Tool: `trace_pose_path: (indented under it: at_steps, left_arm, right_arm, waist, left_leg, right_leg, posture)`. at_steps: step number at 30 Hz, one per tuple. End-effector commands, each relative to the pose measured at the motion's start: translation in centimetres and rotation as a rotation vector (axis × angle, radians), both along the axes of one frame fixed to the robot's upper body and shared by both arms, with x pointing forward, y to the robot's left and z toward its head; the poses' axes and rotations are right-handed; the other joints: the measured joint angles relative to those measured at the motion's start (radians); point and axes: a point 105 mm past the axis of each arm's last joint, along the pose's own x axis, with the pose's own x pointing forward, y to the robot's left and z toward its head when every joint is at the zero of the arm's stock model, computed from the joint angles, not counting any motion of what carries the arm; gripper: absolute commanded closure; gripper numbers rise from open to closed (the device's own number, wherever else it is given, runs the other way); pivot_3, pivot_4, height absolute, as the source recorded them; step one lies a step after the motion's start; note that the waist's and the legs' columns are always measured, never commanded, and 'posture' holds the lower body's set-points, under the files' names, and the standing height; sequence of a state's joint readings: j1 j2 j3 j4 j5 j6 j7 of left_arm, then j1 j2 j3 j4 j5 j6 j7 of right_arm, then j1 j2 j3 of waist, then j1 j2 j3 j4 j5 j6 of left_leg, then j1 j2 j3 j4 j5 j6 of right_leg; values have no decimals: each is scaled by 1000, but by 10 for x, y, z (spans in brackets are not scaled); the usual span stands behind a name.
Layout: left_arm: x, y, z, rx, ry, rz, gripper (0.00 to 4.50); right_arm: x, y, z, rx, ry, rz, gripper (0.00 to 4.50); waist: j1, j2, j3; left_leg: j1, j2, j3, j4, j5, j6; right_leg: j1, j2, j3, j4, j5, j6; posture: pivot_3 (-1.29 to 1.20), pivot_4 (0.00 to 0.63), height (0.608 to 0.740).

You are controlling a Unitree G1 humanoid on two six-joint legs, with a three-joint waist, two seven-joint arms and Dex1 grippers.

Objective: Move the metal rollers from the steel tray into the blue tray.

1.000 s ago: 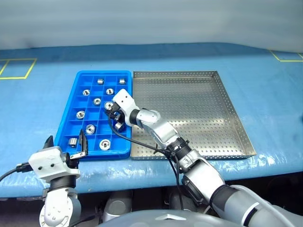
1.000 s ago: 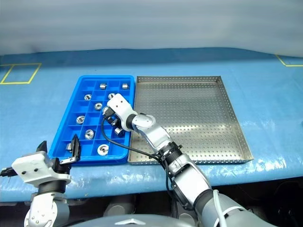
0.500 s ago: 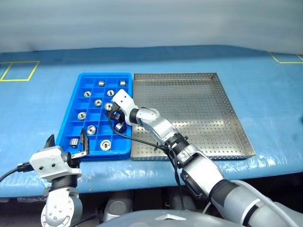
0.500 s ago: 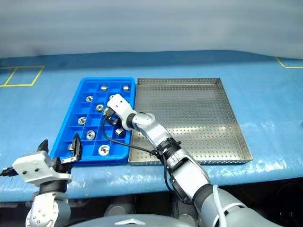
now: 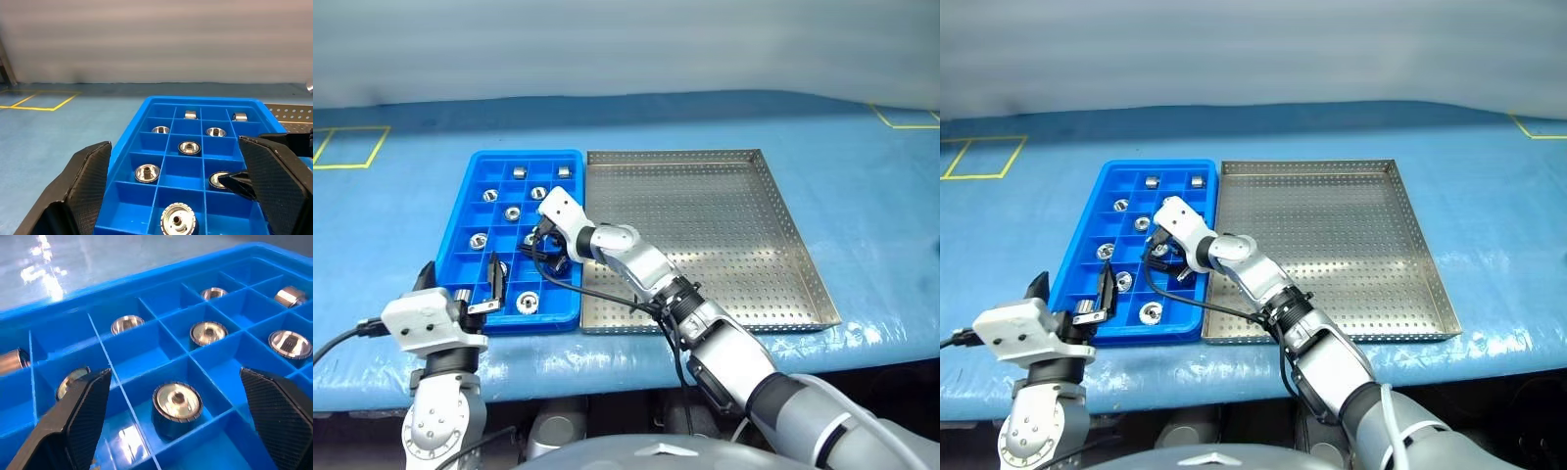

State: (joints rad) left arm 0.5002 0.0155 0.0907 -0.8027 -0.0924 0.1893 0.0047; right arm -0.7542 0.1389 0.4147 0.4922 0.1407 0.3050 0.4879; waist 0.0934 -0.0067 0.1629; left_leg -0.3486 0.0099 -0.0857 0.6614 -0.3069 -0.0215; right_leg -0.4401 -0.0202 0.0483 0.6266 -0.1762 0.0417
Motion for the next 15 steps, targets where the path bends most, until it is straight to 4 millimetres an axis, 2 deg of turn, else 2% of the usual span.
trace_pose_path:
  at_steps: [1,8,15]
  left_arm:
    - [9,-4,4,7,-13,-50,0]
    - [41,-15,6,28,-21,-163,0]
    - [63,-24,11,55,-36,-230,0]
  right_arm:
    - [-9,1,40,211,-28,-35,60]
    - [1,-62,57,275,-106,-255,60]
    - [-3,-114,50,263,-134,-453,60]
  waist:
    - [-10,0,0]
    - [-77,0,0]
    - [-154,0,0]
  left_leg:
    - [-1,0,0,0,1,-1]
    - [-2,-1,1,0,2,-3]
    - [-1,-1,2,0,2,-3]
  right_leg:
    - [0,0,0,0,0,0]
    - [-1,-2,0,-1,1,2]
    - [-1,-2,2,0,4,7]
  posture:
    - [191,150,740]
    - [16,150,740]
    - [-84,150,740]
